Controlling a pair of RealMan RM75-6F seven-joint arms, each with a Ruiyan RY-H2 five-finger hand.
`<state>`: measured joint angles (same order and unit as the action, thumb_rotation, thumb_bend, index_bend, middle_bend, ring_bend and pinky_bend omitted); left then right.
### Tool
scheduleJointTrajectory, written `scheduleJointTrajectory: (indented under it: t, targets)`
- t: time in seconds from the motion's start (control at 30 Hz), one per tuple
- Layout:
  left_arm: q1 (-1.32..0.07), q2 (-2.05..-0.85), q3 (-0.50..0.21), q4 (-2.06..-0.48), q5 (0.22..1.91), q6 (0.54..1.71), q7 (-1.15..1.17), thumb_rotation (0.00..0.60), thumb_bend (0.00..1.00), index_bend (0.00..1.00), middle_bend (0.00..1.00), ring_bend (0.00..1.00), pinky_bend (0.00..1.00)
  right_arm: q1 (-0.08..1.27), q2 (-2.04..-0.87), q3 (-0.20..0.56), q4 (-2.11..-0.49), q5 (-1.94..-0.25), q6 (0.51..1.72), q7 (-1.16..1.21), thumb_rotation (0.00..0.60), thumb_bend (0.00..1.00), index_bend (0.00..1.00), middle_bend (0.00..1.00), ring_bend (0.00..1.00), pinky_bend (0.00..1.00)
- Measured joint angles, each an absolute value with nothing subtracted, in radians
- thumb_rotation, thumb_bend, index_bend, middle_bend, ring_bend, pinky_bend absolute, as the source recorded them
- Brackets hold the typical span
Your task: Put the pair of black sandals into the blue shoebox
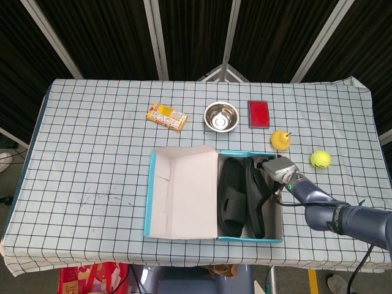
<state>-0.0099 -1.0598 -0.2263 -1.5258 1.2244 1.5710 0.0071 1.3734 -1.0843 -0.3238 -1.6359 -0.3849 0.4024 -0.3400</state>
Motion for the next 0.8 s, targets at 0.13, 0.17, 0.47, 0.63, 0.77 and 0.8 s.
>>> scheduleJointTrajectory:
  t: [0.13,0.17,0.47,0.63,0.77,0.8]
  targets:
    - [-0.011,-1.06,-0.225,-1.526,1.226,1.568,0.007,0.6,0.5,0.17,0.03,0.0,0.09,1.411,-1.069,-0.356,-1.663,-0.362,0.398,-0.334,0.6,0.06,0.15,0.11,0.0,0.0]
    - [-0.011,-1.06,-0.224,-1.526,1.227,1.568,0.007,0.6,0.5,0.17,0.03,0.0,0.09,1.422,-1.062,-0.363,-1.67,-0.354,0.391,-0.328,0.6,0.06,0.15,0.11,0.0,0.0]
    - [-0.011,-1.06,-0.225,-1.525,1.224,1.568,0.006,0.6,0.5,0.17,0.03,0.0,0.09,1.505,-0.993,-0.404,-1.713,-0.326,0.34,-0.27,0.6,0.06,0.15,0.11,0.0,0.0]
    - [-0.01,-1.059,-0.226,-1.521,1.221,1.565,0.001,0.6,0.5,0.17,0.03,0.0,0.09,1.518,-0.936,-0.402,-1.744,-0.34,0.33,-0.234,0.6,0.06,0.15,0.11,0.0,0.0]
    - [-0.009,-1.058,-0.226,-1.519,1.221,1.565,-0.007,0.6,0.5,0.17,0.03,0.0,0.09,1.503,-0.857,-0.374,-1.793,-0.381,0.352,-0.191,0.6,0.06,0.15,0.11,0.05,0.0]
    - [-0.009,-1.057,-0.226,-1.517,1.222,1.564,-0.009,0.6,0.5,0.17,0.03,0.0,0.09,1.493,-0.836,-0.364,-1.809,-0.395,0.365,-0.181,0.6,0.06,0.15,0.12,0.09,0.0]
